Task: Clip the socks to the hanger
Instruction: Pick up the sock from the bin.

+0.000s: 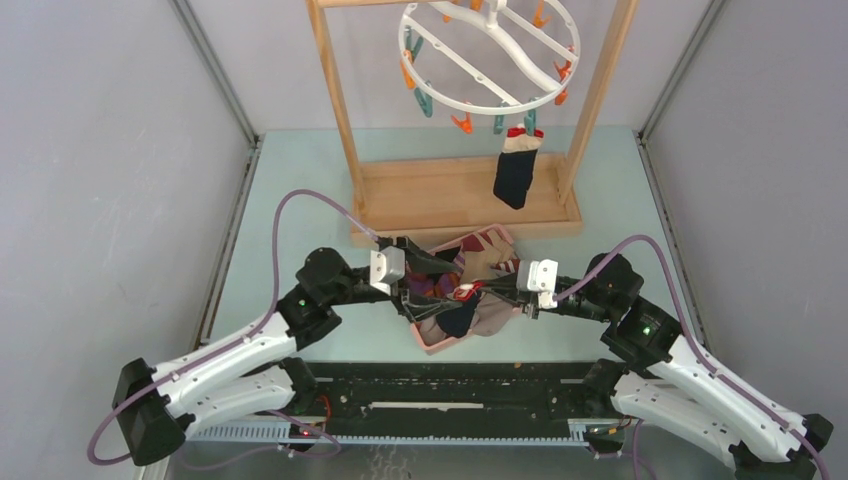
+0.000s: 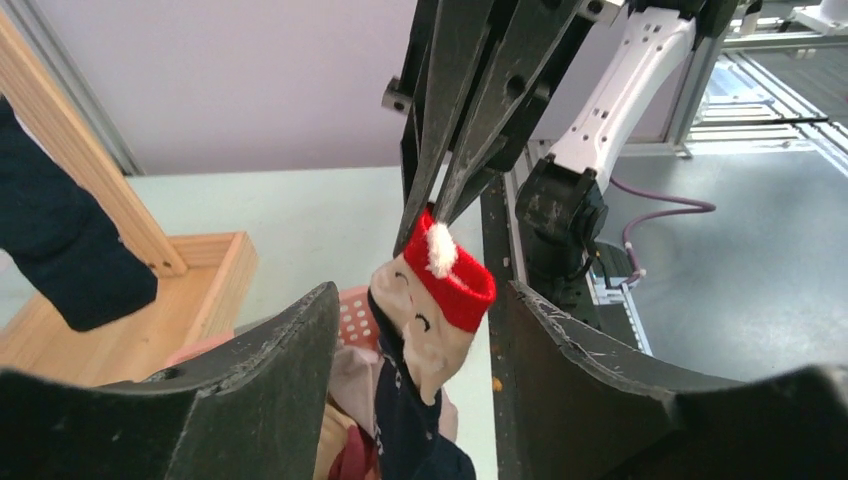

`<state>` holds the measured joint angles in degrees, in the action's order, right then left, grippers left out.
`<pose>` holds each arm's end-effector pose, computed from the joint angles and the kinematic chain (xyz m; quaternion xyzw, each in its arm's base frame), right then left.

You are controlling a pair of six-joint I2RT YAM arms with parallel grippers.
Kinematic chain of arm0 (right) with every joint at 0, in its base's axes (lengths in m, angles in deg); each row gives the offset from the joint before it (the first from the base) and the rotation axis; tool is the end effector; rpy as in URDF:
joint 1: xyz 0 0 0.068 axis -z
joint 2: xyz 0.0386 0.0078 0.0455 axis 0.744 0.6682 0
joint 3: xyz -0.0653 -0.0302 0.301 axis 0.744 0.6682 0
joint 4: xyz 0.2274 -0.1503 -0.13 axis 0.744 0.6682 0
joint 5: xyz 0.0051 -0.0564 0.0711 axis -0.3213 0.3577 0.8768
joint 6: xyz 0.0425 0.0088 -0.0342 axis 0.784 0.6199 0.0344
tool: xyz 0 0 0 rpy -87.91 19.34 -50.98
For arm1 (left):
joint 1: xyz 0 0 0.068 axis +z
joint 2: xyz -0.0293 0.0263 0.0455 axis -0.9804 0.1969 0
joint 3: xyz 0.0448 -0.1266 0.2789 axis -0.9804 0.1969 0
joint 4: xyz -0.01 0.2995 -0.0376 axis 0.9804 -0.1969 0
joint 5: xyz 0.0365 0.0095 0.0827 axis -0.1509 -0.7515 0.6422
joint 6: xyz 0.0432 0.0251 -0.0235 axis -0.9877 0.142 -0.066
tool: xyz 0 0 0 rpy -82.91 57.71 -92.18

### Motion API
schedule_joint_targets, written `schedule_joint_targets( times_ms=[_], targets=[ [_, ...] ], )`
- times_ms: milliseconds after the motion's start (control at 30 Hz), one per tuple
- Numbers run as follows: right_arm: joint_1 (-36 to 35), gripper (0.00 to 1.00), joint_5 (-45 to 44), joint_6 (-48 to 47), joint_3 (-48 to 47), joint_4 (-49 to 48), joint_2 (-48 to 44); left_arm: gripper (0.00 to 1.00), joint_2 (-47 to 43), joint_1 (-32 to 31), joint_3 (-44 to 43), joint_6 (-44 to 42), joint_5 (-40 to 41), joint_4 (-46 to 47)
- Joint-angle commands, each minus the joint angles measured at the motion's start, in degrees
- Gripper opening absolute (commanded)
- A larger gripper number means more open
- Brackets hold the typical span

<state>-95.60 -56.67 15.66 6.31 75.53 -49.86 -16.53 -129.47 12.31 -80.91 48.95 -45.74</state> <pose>0.0969 0.1331 0.3729 -0.5610 0.4582 0.3026 0.6195 0.1262 -0.1900 0.3475 0.4739 0.4643 -0.4973 0.5590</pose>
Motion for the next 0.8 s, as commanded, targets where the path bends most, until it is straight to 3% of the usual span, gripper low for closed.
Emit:
schedule_joint_targets(
  times_ms=[0, 333, 533, 767],
  targets=[
    [0.64, 0.06, 0.98, 1.42, -1.58, -1.53, -0.34, 0.67, -1.72, -0.24, 1.04, 2.01, -1.86, 6.24],
    [0.9, 0.06, 1.77, 2.27, -1.59, -2.36, 0.07, 0.66, 0.49, -0.28, 0.08, 2.09, -3.6, 6.54],
    [1.66, 0.06, 1.95, 2.83, -1.59, -2.9, -0.13, 0.72, 0.24, -0.24, 1.36, 1.8, -5.89, 7.37],
    [2.44, 0.06, 3.12, 4.65, -1.59, -3.76, 0.1, 0.72, 2.11, -0.26, 1.64, 1.28, -3.17, 7.52]
  ],
)
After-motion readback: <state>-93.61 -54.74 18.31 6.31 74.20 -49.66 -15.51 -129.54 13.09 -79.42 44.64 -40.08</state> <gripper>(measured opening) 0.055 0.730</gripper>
